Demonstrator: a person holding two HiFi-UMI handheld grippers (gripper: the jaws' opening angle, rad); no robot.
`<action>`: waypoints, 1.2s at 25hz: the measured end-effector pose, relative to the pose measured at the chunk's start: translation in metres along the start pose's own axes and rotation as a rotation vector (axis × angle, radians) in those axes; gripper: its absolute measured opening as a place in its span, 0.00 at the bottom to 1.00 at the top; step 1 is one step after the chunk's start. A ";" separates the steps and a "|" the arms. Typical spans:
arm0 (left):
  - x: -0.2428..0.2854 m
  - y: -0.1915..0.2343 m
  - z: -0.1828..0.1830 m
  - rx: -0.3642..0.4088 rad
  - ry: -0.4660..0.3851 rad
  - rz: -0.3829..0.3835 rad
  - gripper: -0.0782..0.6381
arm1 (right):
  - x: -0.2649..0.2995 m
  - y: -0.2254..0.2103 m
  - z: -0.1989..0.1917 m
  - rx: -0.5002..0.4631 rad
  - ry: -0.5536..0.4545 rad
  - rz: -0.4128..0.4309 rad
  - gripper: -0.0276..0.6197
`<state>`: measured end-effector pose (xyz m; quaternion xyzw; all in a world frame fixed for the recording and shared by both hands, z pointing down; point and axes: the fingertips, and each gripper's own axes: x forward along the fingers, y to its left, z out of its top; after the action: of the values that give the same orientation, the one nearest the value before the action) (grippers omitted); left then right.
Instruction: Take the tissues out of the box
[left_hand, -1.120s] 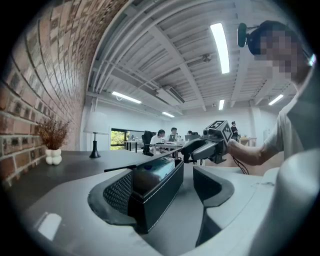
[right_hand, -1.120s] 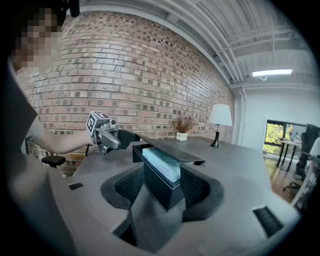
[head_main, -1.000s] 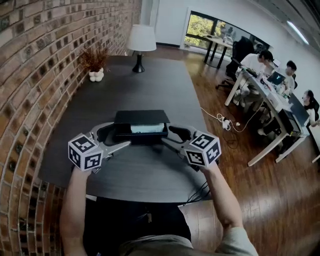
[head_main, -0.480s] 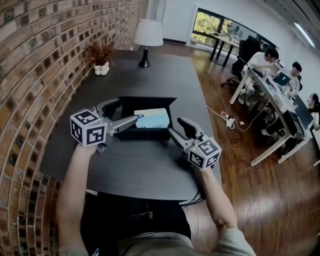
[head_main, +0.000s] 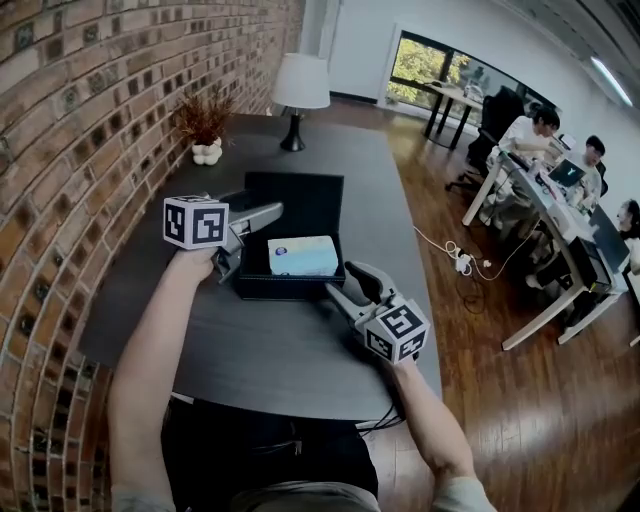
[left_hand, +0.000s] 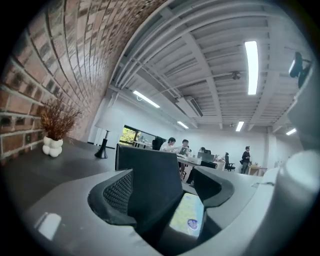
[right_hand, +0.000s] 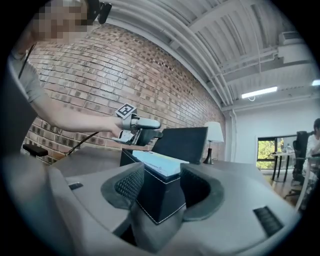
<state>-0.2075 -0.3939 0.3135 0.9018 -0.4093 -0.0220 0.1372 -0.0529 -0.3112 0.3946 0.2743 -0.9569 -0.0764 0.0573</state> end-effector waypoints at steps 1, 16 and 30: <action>0.004 0.006 -0.001 -0.011 0.008 0.011 0.62 | 0.001 0.000 -0.001 0.001 0.001 0.002 0.40; 0.030 0.026 0.000 -0.011 -0.063 0.042 0.62 | 0.004 0.000 0.004 0.168 -0.080 0.003 0.40; -0.089 -0.052 -0.090 0.024 0.112 -0.029 0.66 | 0.001 0.006 -0.021 0.091 0.098 0.014 0.40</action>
<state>-0.2143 -0.2744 0.3800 0.9090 -0.3881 0.0314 0.1490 -0.0535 -0.3093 0.4160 0.2733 -0.9573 -0.0190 0.0919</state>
